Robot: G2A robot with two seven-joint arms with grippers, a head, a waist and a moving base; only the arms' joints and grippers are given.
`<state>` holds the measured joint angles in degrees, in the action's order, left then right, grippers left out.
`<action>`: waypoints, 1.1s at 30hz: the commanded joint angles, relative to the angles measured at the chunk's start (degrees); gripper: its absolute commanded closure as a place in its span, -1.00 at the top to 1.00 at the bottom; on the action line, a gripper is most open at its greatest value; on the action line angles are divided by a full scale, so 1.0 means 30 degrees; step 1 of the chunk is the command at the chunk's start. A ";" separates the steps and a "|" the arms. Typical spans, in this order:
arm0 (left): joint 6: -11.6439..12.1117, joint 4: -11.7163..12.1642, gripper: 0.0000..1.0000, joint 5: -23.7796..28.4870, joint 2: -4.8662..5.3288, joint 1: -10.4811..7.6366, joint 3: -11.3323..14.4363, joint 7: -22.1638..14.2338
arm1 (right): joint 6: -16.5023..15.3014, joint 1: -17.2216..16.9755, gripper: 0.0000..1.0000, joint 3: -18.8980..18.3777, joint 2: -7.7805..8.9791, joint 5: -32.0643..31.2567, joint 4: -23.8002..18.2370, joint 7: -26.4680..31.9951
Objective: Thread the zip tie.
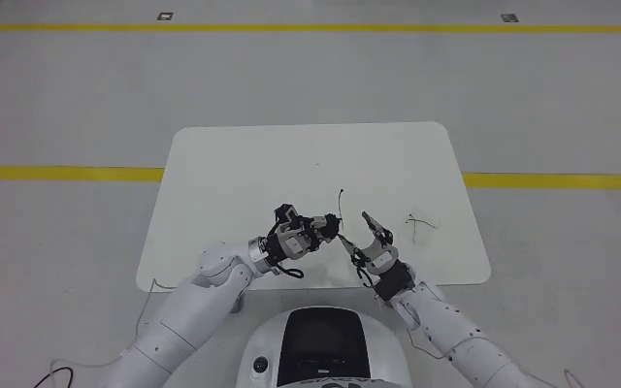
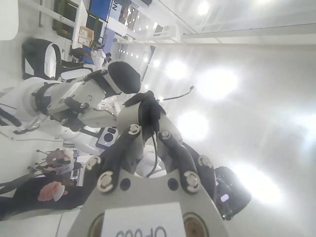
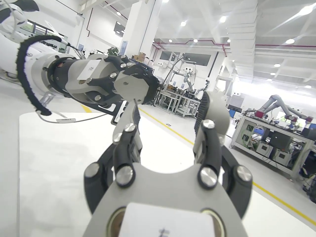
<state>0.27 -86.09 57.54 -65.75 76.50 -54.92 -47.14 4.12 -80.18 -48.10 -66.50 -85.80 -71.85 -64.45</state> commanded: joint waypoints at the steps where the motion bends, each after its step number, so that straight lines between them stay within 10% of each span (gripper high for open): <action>1: 0.0000 0.0000 -1.00 0.0000 0.0000 0.0000 0.0000 0.0000 | -0.0072 0.0067 -0.64 0.0005 -0.0069 0.0005 0.0121 -0.0034; 33: 0.0000 0.0000 -1.00 0.0000 0.0000 0.0000 0.0000 0.0000 | -0.1908 0.0813 -0.62 0.0072 -0.1040 0.0001 0.1103 -0.0150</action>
<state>0.27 -86.09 57.54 -65.75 76.50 -54.92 -47.14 -1.58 -77.72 -47.83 -69.57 -85.65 -68.50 -64.88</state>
